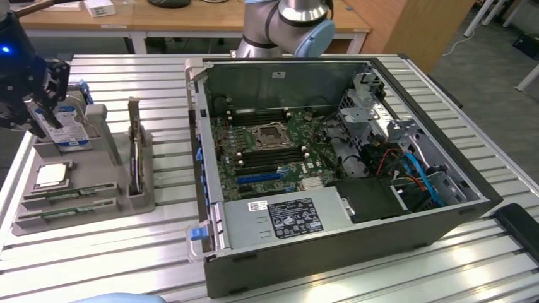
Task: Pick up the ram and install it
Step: 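Pick up the ram and move it above insertion slot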
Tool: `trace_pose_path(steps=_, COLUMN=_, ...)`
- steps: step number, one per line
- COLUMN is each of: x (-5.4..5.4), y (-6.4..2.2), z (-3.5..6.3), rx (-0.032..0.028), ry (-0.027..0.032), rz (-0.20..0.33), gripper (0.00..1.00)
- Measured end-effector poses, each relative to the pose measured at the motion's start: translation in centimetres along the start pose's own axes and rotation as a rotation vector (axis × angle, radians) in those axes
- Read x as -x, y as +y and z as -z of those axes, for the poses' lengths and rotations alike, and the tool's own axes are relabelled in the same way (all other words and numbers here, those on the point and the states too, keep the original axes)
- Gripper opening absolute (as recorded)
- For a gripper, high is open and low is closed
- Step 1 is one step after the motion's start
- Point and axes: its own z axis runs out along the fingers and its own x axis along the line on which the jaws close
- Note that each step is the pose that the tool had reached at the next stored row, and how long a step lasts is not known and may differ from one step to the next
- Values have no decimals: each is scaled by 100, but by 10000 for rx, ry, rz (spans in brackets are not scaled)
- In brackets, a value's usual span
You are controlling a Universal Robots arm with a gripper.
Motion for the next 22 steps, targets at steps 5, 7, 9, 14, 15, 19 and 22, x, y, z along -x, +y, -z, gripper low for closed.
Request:
trace_pose_path(steps=5, x=0, y=0, z=-2, rx=30, ry=46, rz=908, gripper=31)
trace_pose_path(steps=7, x=0, y=0, z=-3, rx=41, ry=64, rz=1268, gripper=31)
trace_pose_path(steps=9, x=0, y=0, z=-4, rx=53, ry=83, rz=1638, gripper=31)
trace_pose_path(steps=14, x=0, y=0, z=-6, rx=82, ry=128, rz=2541, gripper=31)
trace_pose_path(steps=15, x=0, y=-1, z=-7, rx=88, ry=136, rz=2732, gripper=31)
trace_pose_path(steps=19, x=0, y=-1, z=-7, rx=112, ry=174, rz=3449, gripper=31)
trace_pose_path(steps=22, x=0, y=-1, z=-8, rx=129, ry=201, rz=3989, gripper=31)
